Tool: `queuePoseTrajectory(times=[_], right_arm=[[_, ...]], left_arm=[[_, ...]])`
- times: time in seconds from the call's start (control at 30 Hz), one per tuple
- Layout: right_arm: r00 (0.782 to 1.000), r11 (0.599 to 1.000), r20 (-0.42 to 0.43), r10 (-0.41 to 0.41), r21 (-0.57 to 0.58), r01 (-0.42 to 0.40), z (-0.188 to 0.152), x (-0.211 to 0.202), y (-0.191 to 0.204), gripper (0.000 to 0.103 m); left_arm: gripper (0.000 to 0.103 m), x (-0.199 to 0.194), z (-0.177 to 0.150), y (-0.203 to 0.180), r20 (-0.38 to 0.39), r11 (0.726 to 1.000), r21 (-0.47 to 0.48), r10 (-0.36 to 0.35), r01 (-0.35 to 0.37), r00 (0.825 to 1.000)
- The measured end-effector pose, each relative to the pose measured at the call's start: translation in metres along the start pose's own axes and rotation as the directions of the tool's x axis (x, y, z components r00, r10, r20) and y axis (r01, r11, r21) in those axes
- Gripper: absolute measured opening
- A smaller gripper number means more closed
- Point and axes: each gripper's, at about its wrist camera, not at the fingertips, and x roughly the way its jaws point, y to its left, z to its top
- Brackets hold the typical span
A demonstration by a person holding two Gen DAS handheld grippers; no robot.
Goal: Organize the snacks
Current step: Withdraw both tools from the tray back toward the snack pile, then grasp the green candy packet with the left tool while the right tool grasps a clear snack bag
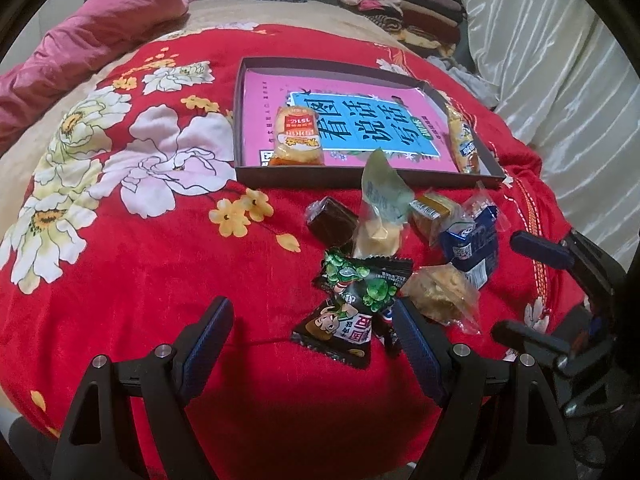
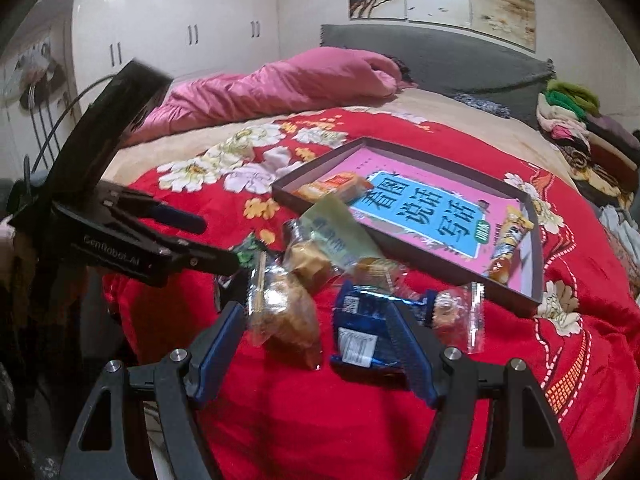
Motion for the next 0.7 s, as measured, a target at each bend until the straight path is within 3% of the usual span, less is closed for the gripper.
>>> queuePoseTrajectory(times=[0.5,0.67,0.7], right_arm=[[0.998,0.995,-0.055,0.017,-0.101,-0.023,-0.004,0.026,0.016,0.073],[0.998,0.99,-0.063,0.01,-0.142,-0.019,-0.005,0.032,0.021,0.067],[0.998,0.989,-0.061,0.006,-0.149,-0.015,-0.005,0.032,0.021,0.065]], left_arm=[[0.082,0.008,-0.001,0.0,-0.015,1.0,0.01,-0.003,0.003,1.0],[0.08,0.012,-0.001,0.0,-0.017,1.0,0.011,-0.01,0.011,1.0],[0.075,0.012,-0.001,0.0,-0.018,1.0,0.012,-0.013,0.013,1.0]])
